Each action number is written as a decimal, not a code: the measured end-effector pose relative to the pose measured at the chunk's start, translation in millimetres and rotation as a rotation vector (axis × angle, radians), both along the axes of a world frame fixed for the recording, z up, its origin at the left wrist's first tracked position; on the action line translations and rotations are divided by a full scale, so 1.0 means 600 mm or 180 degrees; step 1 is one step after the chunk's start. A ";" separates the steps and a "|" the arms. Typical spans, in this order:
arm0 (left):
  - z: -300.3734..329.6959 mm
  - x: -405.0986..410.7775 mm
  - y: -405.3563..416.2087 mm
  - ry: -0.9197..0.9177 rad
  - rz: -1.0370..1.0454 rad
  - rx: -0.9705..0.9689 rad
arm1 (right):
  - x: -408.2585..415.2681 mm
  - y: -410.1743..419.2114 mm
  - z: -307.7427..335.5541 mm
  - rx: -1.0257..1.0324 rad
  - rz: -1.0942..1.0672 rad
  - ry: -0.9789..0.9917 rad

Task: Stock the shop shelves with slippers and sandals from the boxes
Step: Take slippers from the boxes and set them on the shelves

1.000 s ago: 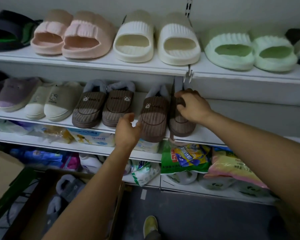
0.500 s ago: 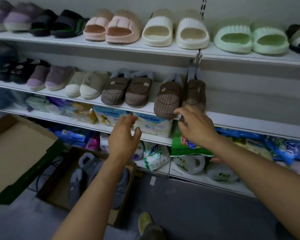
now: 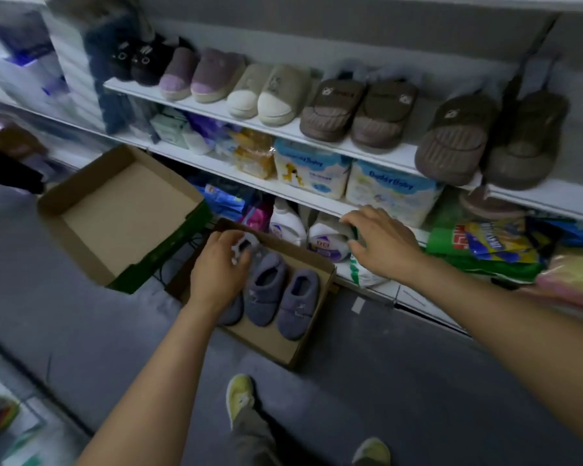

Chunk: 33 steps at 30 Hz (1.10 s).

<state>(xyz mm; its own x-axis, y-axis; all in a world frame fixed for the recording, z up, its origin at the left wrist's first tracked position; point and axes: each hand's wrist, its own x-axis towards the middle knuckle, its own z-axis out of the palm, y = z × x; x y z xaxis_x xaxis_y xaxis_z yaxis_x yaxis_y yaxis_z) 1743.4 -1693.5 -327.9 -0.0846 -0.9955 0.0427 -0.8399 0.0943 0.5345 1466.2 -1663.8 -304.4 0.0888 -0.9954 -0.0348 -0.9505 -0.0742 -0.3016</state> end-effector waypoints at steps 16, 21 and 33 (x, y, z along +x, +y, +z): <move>-0.268 0.279 -0.220 0.0251 0.0012 0.1891 | 0.292 -0.203 -0.308 0.1307 -0.0530 -0.0533; -0.383 0.260 -0.241 0.0411 0.0042 0.2472 | 0.289 -0.211 -0.430 0.1795 -0.0695 -0.0679; -0.717 0.204 -0.245 0.1197 0.1251 0.3600 | 0.261 -0.246 -0.751 0.2244 -0.1015 -0.0703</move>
<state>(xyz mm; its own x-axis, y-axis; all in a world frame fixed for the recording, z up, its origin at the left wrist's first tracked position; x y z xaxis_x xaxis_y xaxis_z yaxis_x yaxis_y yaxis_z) 1866.1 -1840.4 -758.0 0.0579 -0.4454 -0.8935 -0.4853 -0.7946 0.3647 1623.1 -1811.3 -754.8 -0.1179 -0.7242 -0.6794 -0.8068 0.4687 -0.3597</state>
